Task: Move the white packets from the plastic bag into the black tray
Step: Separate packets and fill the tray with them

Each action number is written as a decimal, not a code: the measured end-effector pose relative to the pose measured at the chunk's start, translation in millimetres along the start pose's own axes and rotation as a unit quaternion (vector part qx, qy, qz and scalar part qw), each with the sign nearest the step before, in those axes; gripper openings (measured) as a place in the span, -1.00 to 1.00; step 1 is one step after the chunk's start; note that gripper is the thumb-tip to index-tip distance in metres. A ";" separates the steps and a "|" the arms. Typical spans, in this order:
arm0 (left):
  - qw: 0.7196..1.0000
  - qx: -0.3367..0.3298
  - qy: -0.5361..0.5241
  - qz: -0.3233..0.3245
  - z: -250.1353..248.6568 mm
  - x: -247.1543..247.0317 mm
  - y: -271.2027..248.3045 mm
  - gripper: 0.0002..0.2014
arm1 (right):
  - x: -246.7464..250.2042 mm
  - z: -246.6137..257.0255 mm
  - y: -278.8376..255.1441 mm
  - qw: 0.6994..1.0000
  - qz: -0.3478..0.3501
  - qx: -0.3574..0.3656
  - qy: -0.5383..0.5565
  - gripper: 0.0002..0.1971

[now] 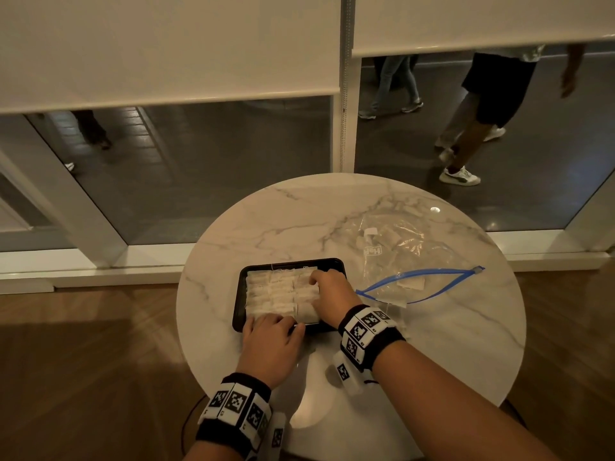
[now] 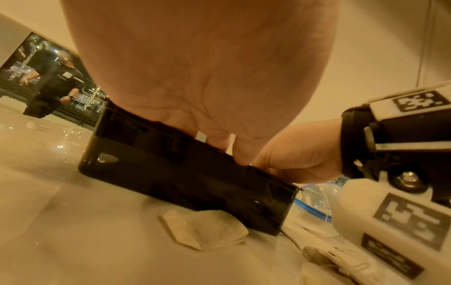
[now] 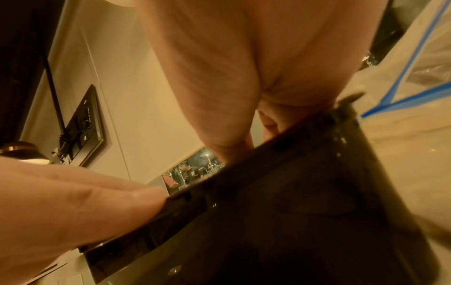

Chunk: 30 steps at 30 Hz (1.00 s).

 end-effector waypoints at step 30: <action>1.000 -0.016 0.009 -0.003 0.7 0.3 -1.4 -0.66 | -5.6 7.6 -1.5 0.999 0.023 -0.018 -0.037 -0.53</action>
Point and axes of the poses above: each hand's wrist, its own y-axis towards the middle knuckle, its own x-axis out of the back of the hand, z = x × y, the point moved 4 cm from there along y, towards the middle knuckle, and after that the axes turned 11 degrees about z, right-handed, at the moved point
